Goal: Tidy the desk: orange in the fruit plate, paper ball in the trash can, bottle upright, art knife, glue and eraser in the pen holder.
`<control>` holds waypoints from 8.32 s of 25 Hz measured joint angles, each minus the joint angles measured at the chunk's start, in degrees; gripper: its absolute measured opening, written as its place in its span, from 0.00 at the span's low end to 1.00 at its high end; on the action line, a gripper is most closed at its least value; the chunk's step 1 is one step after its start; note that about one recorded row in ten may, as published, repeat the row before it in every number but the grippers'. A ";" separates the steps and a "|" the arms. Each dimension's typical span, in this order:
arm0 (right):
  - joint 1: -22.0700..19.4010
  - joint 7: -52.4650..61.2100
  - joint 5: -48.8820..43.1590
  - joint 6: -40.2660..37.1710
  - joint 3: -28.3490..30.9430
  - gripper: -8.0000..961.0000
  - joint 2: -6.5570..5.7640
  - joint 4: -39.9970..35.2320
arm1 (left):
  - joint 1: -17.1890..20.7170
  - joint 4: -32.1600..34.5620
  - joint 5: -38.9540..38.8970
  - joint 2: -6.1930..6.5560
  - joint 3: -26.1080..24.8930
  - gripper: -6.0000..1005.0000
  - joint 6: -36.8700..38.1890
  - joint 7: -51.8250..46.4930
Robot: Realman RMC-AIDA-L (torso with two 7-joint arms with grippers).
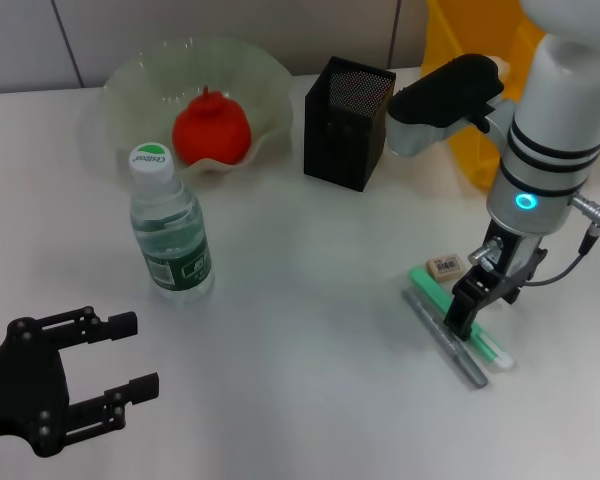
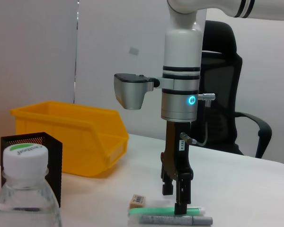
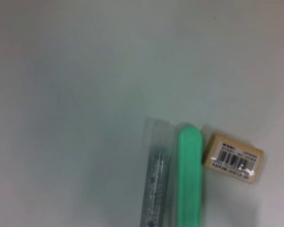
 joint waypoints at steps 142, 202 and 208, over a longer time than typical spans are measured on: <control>-11.72 -17.91 39.12 -20.13 34.17 0.22 -5.97 -8.65 | -3.53 -0.95 -8.78 -0.14 -0.48 0.54 3.08 -0.16; -0.27 -28.24 11.10 -21.17 17.23 0.25 -0.60 -34.96 | -14.28 -1.59 0.85 8.14 -14.10 0.51 11.45 -24.05; 5.48 -17.78 18.90 -24.08 32.22 0.25 -1.42 -17.63 | -13.41 -0.93 3.86 6.24 -14.02 0.50 11.66 -18.88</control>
